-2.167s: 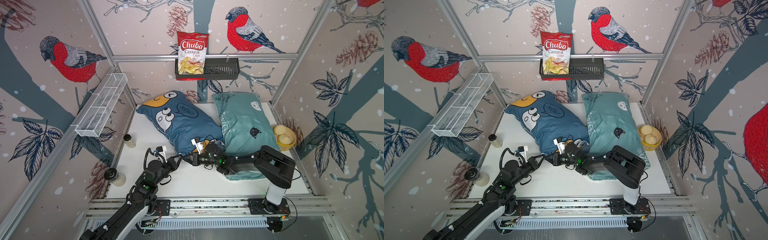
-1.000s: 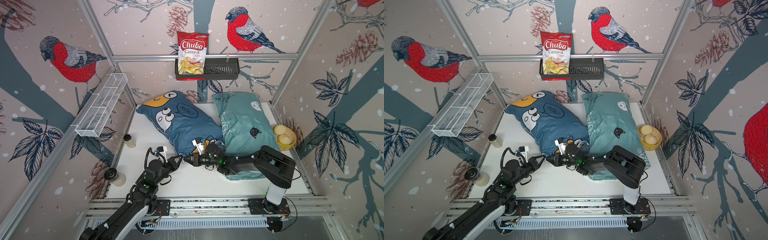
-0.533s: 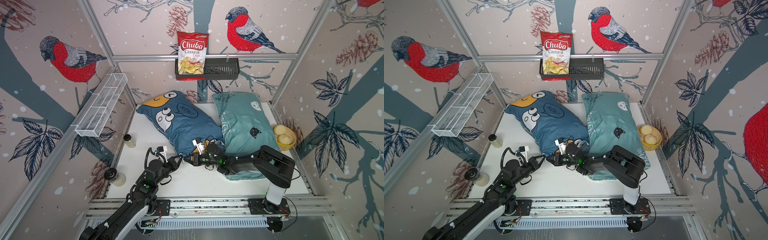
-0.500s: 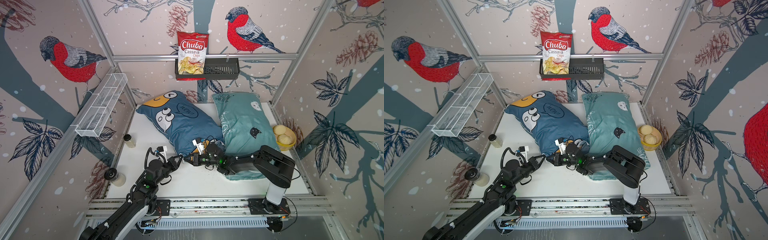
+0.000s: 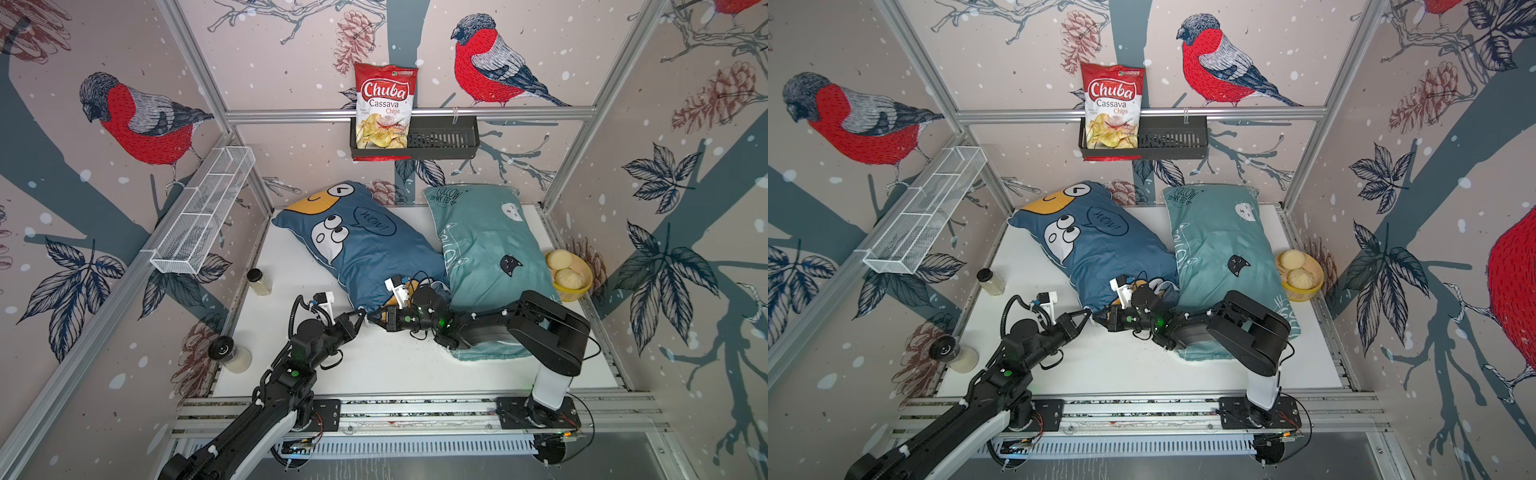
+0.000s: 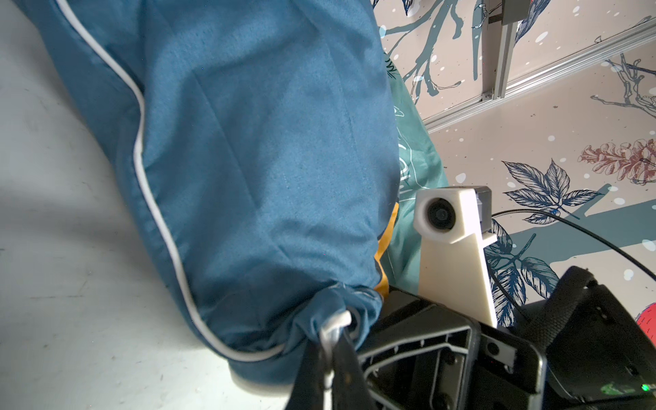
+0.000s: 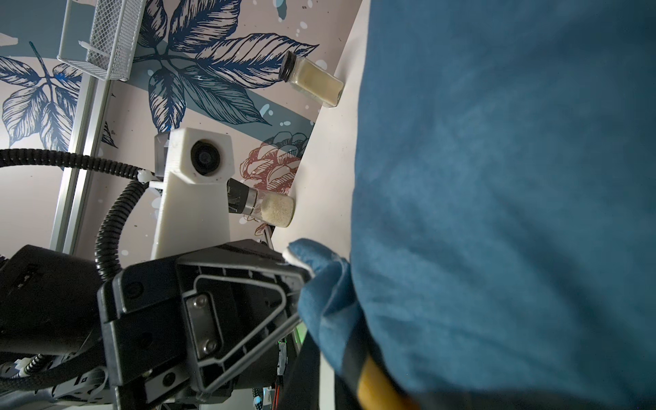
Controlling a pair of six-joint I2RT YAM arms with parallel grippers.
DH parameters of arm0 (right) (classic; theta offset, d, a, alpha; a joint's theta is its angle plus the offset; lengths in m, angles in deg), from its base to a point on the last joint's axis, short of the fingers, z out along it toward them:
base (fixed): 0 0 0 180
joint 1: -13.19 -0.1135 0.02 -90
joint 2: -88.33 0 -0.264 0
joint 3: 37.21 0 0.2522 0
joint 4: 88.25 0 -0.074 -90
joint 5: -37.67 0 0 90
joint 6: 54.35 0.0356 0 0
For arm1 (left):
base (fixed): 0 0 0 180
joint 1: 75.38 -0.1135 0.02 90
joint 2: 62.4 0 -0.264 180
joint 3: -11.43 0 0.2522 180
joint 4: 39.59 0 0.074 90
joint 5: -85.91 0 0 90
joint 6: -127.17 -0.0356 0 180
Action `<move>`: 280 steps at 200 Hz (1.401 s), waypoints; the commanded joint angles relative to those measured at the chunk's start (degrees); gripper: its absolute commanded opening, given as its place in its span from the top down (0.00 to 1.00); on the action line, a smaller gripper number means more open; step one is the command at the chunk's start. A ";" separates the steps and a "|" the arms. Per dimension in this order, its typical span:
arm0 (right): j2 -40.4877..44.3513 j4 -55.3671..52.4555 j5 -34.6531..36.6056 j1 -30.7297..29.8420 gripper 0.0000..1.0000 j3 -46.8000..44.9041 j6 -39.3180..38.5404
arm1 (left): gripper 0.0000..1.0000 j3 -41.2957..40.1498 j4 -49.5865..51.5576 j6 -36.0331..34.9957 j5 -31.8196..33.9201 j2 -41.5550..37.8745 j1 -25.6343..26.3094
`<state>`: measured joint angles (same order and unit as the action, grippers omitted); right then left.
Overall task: Zip up pillowcases
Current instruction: Zip the zipper on the pillowcase.
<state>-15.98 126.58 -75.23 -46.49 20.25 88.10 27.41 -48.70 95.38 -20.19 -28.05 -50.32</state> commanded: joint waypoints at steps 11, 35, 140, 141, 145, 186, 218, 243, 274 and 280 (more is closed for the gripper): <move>0.15 2.92 -0.18 -0.09 0.86 0.11 0.65 | 1.00 -0.19 -2.35 -0.29 0.55 -0.07 -0.01; 0.17 2.58 -0.11 -0.11 0.86 0.32 0.42 | 1.00 -0.05 -2.45 -0.30 0.61 -0.09 0.03; -0.44 1.86 -0.03 -0.18 0.89 1.12 0.26 | 1.00 -0.08 -2.39 -0.30 0.70 -0.15 -0.01; -0.44 1.85 0.01 -0.18 0.88 1.12 0.27 | 1.00 -0.14 -2.41 -0.30 0.66 -0.16 -0.01; -0.49 1.92 0.12 -0.18 0.88 1.18 0.29 | 1.00 -0.08 -2.38 -0.30 0.69 -0.20 -0.01; -1.29 1.84 0.13 -0.19 0.87 1.89 0.45 | 1.00 -0.02 -2.18 -0.21 0.60 -0.32 0.06; -1.34 1.46 0.22 -0.18 0.95 1.91 0.34 | 1.00 -0.02 -2.26 -0.21 0.56 -0.30 0.04; -0.94 0.72 0.37 -0.22 1.00 1.71 0.02 | 1.00 0.23 -2.10 -0.47 0.76 -0.28 0.08; 0.22 -0.88 0.87 -0.20 1.00 1.09 -0.88 | 1.00 0.34 -2.01 -0.95 1.06 -0.40 0.04; 0.56 -1.21 1.05 -0.20 1.00 0.86 -1.08 | 1.00 0.38 -2.00 -1.00 1.35 -0.64 0.02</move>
<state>-16.66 126.30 -75.05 -46.53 21.63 88.23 27.36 -48.90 95.19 -19.14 -28.27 -50.32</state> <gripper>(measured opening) 0.048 0.067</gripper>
